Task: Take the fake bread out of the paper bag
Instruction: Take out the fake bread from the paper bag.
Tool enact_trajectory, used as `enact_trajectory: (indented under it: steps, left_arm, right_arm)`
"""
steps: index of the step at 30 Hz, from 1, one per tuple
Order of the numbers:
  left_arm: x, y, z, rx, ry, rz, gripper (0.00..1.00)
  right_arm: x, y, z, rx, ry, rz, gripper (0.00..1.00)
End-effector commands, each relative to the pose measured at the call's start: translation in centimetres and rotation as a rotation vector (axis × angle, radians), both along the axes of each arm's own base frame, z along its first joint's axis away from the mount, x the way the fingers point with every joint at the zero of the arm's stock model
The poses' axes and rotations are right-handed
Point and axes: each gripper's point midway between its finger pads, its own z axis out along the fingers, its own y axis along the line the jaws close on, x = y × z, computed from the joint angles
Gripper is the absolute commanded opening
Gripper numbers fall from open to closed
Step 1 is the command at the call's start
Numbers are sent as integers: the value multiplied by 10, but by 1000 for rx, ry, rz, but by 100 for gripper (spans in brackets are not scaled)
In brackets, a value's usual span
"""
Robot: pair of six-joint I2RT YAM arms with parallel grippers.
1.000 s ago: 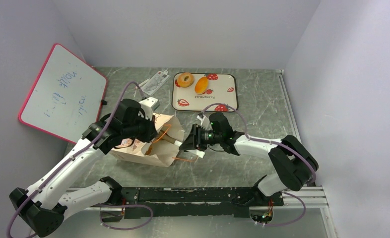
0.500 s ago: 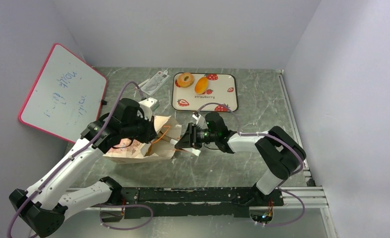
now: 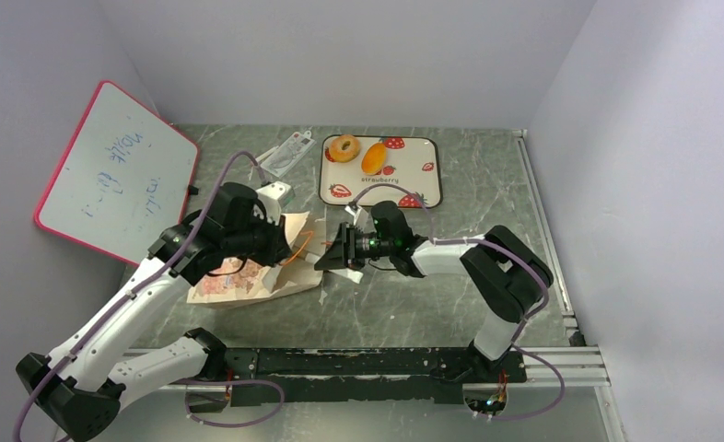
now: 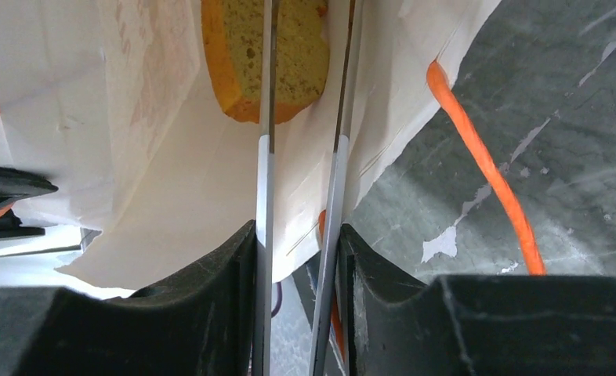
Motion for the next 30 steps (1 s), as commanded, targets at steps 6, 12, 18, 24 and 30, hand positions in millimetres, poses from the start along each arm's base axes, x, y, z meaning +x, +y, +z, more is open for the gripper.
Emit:
enact_trajectory:
  steps: [6, 12, 18, 24, 30]
  left_arm:
    - [14, 14, 12, -23, -118, 93, 7]
    - [31, 24, 6, 2, -143, 172, 7]
    - [46, 34, 3, 29, -167, 244, 7]
    - [64, 49, 8, 55, -212, 370, 7]
    - [73, 56, 4, 63, -222, 433, 7]
  right_arm:
    - [-1, -7, 28, -32, -103, -2, 0]
    - [-9, -24, 38, -69, -117, -23, 0]
    - [-6, -44, 50, -114, -145, -58, 0]
    - [-11, -61, 46, -166, -129, -73, 0]
    - [-14, -77, 60, -179, -140, -104, 0]
